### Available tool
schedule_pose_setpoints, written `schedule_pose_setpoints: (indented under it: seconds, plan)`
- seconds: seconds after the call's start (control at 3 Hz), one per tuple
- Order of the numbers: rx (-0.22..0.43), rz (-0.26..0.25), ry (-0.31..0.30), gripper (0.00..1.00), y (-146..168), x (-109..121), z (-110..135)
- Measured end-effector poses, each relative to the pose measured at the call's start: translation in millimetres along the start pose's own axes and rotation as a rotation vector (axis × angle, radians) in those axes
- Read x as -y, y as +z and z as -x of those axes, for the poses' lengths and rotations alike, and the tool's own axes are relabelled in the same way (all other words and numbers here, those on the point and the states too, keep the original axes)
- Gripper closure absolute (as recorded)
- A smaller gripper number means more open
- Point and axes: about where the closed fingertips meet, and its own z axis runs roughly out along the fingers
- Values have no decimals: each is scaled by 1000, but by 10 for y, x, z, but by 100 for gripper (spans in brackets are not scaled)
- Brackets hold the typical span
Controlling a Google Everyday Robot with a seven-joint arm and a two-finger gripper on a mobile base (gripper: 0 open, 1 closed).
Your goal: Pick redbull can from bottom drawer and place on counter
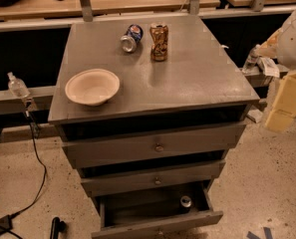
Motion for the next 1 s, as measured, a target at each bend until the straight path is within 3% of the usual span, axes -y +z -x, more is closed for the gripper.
schedule_pose_setpoints:
  seconds: [0.67,1.0]
  plan:
    - [-21,28,15,0,78,72,9]
    - [27,95,137,0,533,93,-345]
